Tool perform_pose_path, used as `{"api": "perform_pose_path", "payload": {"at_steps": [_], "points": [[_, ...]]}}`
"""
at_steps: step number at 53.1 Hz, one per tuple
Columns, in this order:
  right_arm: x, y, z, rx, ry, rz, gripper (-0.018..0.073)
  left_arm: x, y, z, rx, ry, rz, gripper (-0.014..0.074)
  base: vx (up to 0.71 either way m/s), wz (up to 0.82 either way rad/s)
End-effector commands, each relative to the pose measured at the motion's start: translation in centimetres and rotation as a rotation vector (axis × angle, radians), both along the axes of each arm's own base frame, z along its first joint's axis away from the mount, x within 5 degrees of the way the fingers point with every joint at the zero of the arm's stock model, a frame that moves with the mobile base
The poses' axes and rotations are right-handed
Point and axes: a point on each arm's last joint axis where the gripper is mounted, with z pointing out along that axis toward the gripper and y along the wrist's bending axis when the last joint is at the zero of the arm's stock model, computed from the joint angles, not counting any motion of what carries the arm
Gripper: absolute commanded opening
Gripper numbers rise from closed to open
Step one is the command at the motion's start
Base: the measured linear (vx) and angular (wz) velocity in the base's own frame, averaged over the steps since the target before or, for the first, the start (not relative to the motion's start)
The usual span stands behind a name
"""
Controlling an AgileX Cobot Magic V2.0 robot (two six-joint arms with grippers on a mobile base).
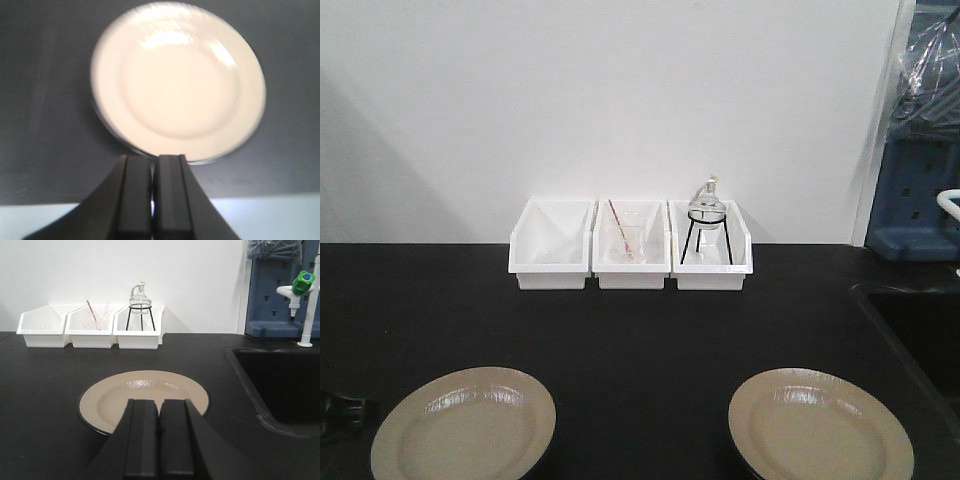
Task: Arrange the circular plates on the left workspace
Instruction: 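Grip the rim of the tan plate with the left gripper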
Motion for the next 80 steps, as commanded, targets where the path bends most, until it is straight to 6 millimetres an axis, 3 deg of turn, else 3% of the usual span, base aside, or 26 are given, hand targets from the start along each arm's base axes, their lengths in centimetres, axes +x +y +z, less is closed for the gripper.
{"api": "perform_pose_path", "payload": {"at_steps": [1, 9, 17, 27, 33, 41, 49, 54, 60, 69, 74, 80], "points": [[0.0, 0.0, 0.1, -0.007, -0.074, 0.004, -0.0002, 1.8, -0.9, 1.5, -0.061, -0.075, -0.048, 0.0365, 0.00, 0.00], [0.0, 0.0, 0.1, -0.007, -0.074, 0.004, -0.0002, 4.5, -1.2, -0.2, -0.131, -0.024, -0.049, 0.0498, 0.00, 0.00], [0.0, 0.0, 0.1, -0.007, -0.074, 0.004, -0.0002, 5.9, -0.1, -2.0, -0.164, 0.067, -0.033, 0.0482, 0.00, 0.00], [0.0, 0.0, 0.1, -0.007, -0.074, 0.004, -0.0002, 5.9, 0.9, -1.8, -0.122, 0.037, -0.057, 0.0475, 0.00, 0.00], [0.0, 0.0, 0.1, -0.007, -0.074, 0.004, -0.0002, 6.0, 2.3, -1.0, -0.106, -0.006, -0.024, 0.0427, 0.00, 0.00], [0.0, 0.0, 0.1, -0.007, -0.074, 0.004, -0.0002, 5.9, 6.4, -0.6, -0.187, -0.046, 0.150, 0.0305, 0.00, 0.00], [0.0, 0.0, 0.1, -0.007, -0.074, 0.004, -0.0002, 6.4, 10.0, -1.7, -0.386, -0.040, 0.293, 0.0106, 0.00, 0.00], [0.0, 0.0, 0.1, -0.007, -0.074, 0.004, -0.0002, 7.3, 10.8, -3.4, -0.558, -0.022, 0.253, -0.0010, 0.00, 0.00], [0.0, 0.0, 0.1, -0.007, -0.074, 0.004, -0.0002, 8.7, 11.6, -6.2, -0.766, -0.016, 0.185, -0.0008, 0.00, 0.00], [0.0, 0.0, 0.1, -0.007, -0.074, 0.004, -0.0002, 9.9, 12.5, -9.7, -0.861, -0.022, 0.179, -0.0008, 0.00, 0.00], [0.0, 0.0, 0.1, -0.007, -0.074, 0.004, -0.0002, 10.9, 12.5, -10.7, -0.865, -0.017, 0.128, -0.0006, 0.00, 0.00], [0.0, 0.0, 0.1, -0.007, -0.074, 0.004, -0.0002, 11.9, 12.6, -10.6, -0.835, -0.007, 0.055, 0.0019, 0.00, 0.00]]}}
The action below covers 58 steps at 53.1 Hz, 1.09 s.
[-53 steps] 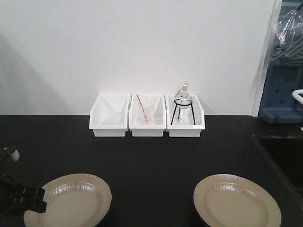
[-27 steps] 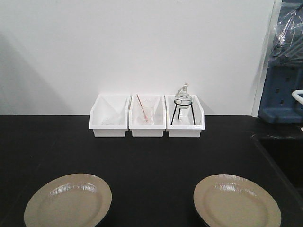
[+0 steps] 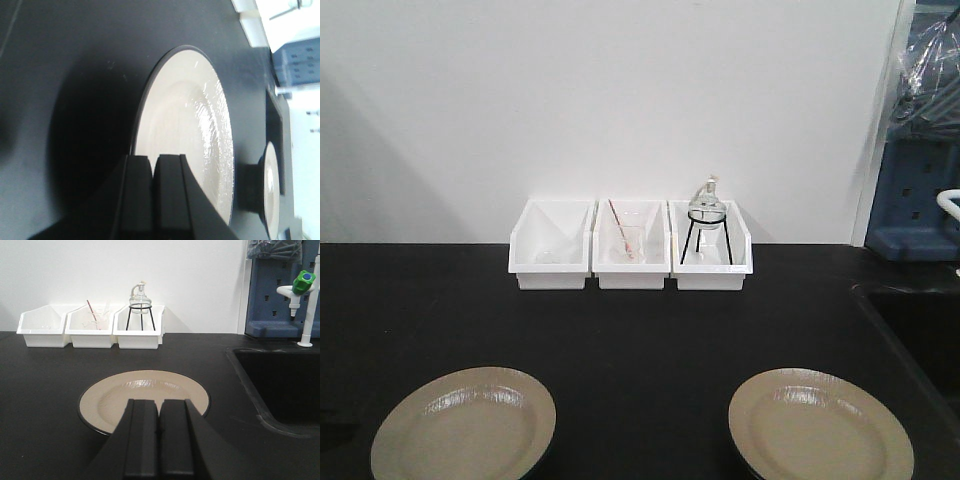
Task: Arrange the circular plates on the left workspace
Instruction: 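Grip the rim of the tan plate with the left gripper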
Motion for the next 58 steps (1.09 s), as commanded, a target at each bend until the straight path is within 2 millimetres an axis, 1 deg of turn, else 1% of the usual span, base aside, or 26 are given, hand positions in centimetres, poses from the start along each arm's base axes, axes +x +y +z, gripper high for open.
{"api": "perform_pose_path", "payload": {"at_steps": [1, 7, 14, 20, 24, 29, 33, 42, 48, 50, 52, 54, 58], "points": [[0.0, 0.0, 0.1, -0.007, -0.075, 0.004, -0.0002, 1.1, -0.4, 3.5, -0.013, -0.124, -0.054, 0.0030, 0.00, 0.00], [0.0, 0.0, 0.1, -0.007, -0.075, 0.004, -0.0002, 2.0, -0.5, 4.1, 0.048, -0.130, -0.090, 0.0119, 0.00, 0.00], [0.0, 0.0, 0.1, -0.007, -0.075, 0.004, -0.0002, 2.7, -1.3, 4.0, 0.126, -0.121, -0.127, 0.0300, 0.00, 0.00], [0.0, 0.0, 0.1, -0.007, -0.075, 0.004, -0.0002, 2.9, -1.9, 3.6, 0.179, -0.106, -0.143, 0.0429, 0.00, 0.00], [0.0, 0.0, 0.1, -0.007, -0.075, 0.004, -0.0002, 2.9, -2.2, 3.6, 0.176, -0.098, -0.151, 0.0487, 0.00, 0.00], [0.0, 0.0, 0.1, -0.007, -0.075, 0.004, -0.0002, 3.1, -2.9, 3.1, 0.142, -0.070, -0.154, 0.0517, 0.00, 0.00], [0.0, 0.0, 0.1, -0.007, -0.075, 0.004, -0.0002, 3.3, -3.6, 2.5, 0.127, -0.055, -0.177, 0.0517, 0.00, 0.00], [0.0, 0.0, 0.1, -0.007, -0.075, 0.004, -0.0002, 3.7, -6.0, 1.7, 0.107, -0.040, -0.235, 0.0514, 0.00, 0.00], [0.0, 0.0, 0.1, -0.007, -0.075, 0.004, -0.0002, 3.8, -6.9, 1.4, 0.107, -0.029, -0.261, 0.0494, 0.00, 0.00], [0.0, 0.0, 0.1, -0.007, -0.075, 0.004, -0.0002, 3.8, -7.0, 1.3, 0.106, -0.026, -0.263, 0.0468, 0.00, 0.00], [0.0, 0.0, 0.1, -0.007, -0.075, 0.004, -0.0002, 3.8, -7.2, 1.3, 0.104, -0.026, -0.269, 0.0422, 0.00, 0.00], [0.0, 0.0, 0.1, -0.007, -0.075, 0.004, -0.0002, 3.8, -7.3, 1.3, 0.102, -0.026, -0.275, 0.0360, 0.00, 0.00], [0.0, 0.0, 0.1, -0.007, -0.075, 0.004, -0.0002, 3.7, -7.5, 1.4, 0.095, -0.026, -0.285, 0.0184, 0.00, 0.00]]}}
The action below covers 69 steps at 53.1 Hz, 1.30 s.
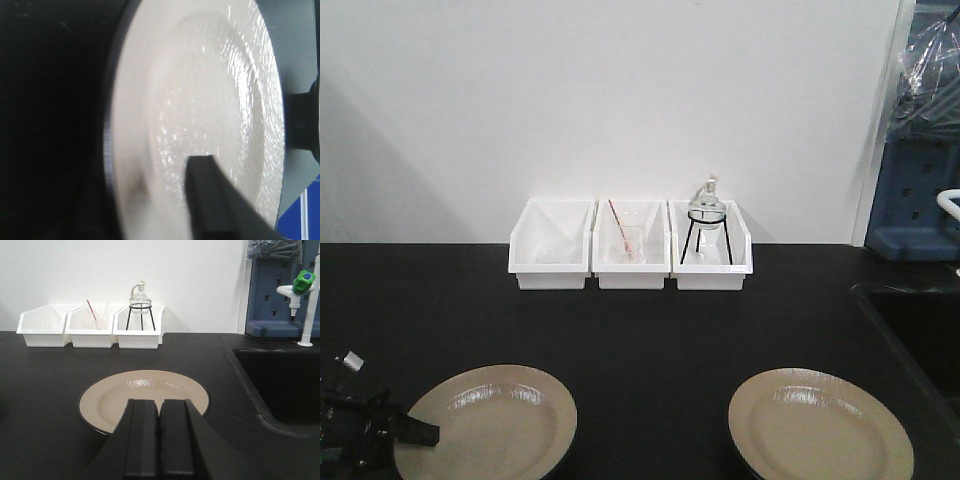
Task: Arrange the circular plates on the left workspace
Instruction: 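Grip the rim of the tan plate with the left gripper, then slide the gripped plate toward the middle of the bench, below the bins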
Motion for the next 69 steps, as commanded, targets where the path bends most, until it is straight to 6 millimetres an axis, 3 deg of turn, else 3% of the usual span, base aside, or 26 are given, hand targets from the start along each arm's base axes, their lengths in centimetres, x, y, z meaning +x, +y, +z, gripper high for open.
{"api": "perform_pose_path", "payload": {"at_steps": [1, 4, 13, 20, 28, 35, 50, 57, 69], "points": [[0.0, 0.0, 0.1, -0.007, -0.075, 0.004, -0.0002, 0.3, -0.6, 3.3, -0.064, -0.073, -0.004, 0.0122, 0.00, 0.00], [0.0, 0.0, 0.1, -0.007, -0.075, 0.004, -0.0002, 0.3, -0.6, 3.3, -0.064, -0.072, -0.004, -0.0011, 0.00, 0.00], [0.0, 0.0, 0.1, -0.007, -0.075, 0.004, -0.0002, 0.4, -0.7, 3.4, -0.099, -0.030, 0.037, -0.0006, 0.00, 0.00], [0.0, 0.0, 0.1, -0.007, -0.075, 0.004, -0.0001, 1.1, -0.8, 4.4, -0.220, -0.064, 0.123, -0.0004, 0.00, 0.00], [0.0, 0.0, 0.1, -0.007, -0.075, 0.004, -0.0001, 2.0, -2.0, 5.5, -0.344, -0.111, 0.191, -0.0003, 0.00, 0.00], [0.0, 0.0, 0.1, -0.007, -0.075, 0.004, -0.0001, 3.0, -3.6, 5.9, -0.340, -0.132, 0.212, -0.0003, 0.00, 0.00], [0.0, 0.0, 0.1, -0.007, -0.076, 0.004, -0.0001, 9.0, -7.9, 9.1, -0.458, -0.194, 0.229, -0.0003, 0.00, 0.00], [0.0, 0.0, 0.1, -0.007, -0.076, 0.004, -0.0001, 11.5, -9.5, 9.0, -0.497, -0.190, 0.241, 0.0000, 0.00, 0.00], [0.0, 0.0, 0.1, -0.007, -0.076, 0.004, -0.0001, 14.2, -12.1, 7.6, -0.568, -0.148, 0.234, 0.0000, 0.00, 0.00]]}}
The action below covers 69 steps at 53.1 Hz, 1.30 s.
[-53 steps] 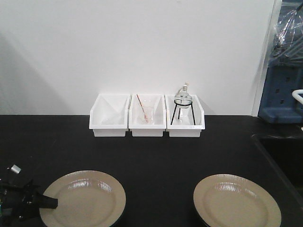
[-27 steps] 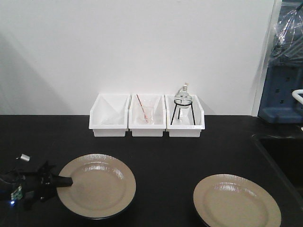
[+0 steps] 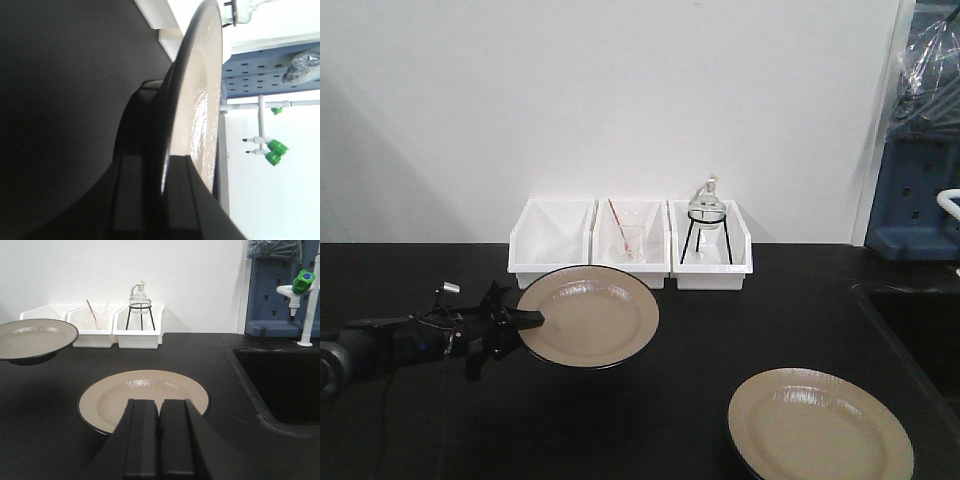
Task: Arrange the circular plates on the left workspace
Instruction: 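Slide the gripped plate toward the middle of the bench, below the bins, then release the plate and lift the left gripper away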
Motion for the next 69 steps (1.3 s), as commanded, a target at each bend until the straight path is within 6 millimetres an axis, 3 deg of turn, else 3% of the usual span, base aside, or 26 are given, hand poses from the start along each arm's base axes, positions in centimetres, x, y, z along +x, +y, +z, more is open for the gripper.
{"api": "perform_pose_path", "payload": {"at_steps": [1, 18, 32, 59, 69], "points": [[0.0, 0.0, 0.1, -0.007, -0.076, 0.004, -0.0001, 0.5, -1.5, 6.3, -0.165, -0.100, -0.012, 0.0000, 0.00, 0.00], [0.0, 0.0, 0.1, -0.007, -0.076, 0.004, -0.0001, 1.0, -4.0, 3.5, -0.140, 0.011, -0.038, 0.0000, 0.00, 0.00], [0.0, 0.0, 0.1, -0.007, -0.076, 0.004, -0.0001, 0.9, -4.1, 2.6, -0.055, 0.036, -0.051, 0.0015, 0.00, 0.00], [0.0, 0.0, 0.1, -0.007, -0.076, 0.004, -0.0001, 0.7, -4.0, 2.2, 0.036, 0.043, -0.075, 0.0358, 0.00, 0.00], [0.0, 0.0, 0.1, -0.007, -0.074, 0.004, -0.0001, 0.5, -3.9, 1.9, 0.093, 0.039, -0.098, 0.0426, 0.00, 0.00]]}}
